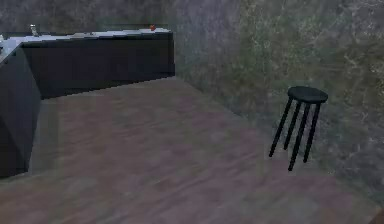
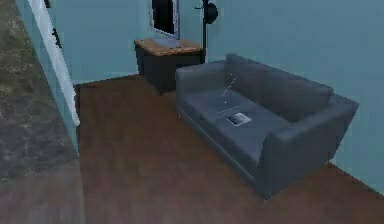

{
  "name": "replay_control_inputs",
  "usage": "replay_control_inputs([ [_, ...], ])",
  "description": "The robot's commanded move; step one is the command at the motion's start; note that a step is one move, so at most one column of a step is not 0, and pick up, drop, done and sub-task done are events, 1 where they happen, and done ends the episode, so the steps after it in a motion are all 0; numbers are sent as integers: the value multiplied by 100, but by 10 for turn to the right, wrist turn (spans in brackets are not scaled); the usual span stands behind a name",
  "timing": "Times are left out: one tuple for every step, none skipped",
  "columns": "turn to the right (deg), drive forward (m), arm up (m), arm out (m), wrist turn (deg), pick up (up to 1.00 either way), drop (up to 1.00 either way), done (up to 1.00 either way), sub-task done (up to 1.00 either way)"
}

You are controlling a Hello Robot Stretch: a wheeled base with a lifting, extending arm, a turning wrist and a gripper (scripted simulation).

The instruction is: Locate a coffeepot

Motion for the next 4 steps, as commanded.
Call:
replay_control_inputs([
  [-300, 0, 0, 0, 0, 0, 0, 0, 0],
  [0, 100, 0, 0, 0, 0, 0, 0, 0],
  [0, 100, 0, 0, 0, 0, 0, 0, 0],
  [0, 100, 0, 0, 0, 0, 0, 0, 0],
])
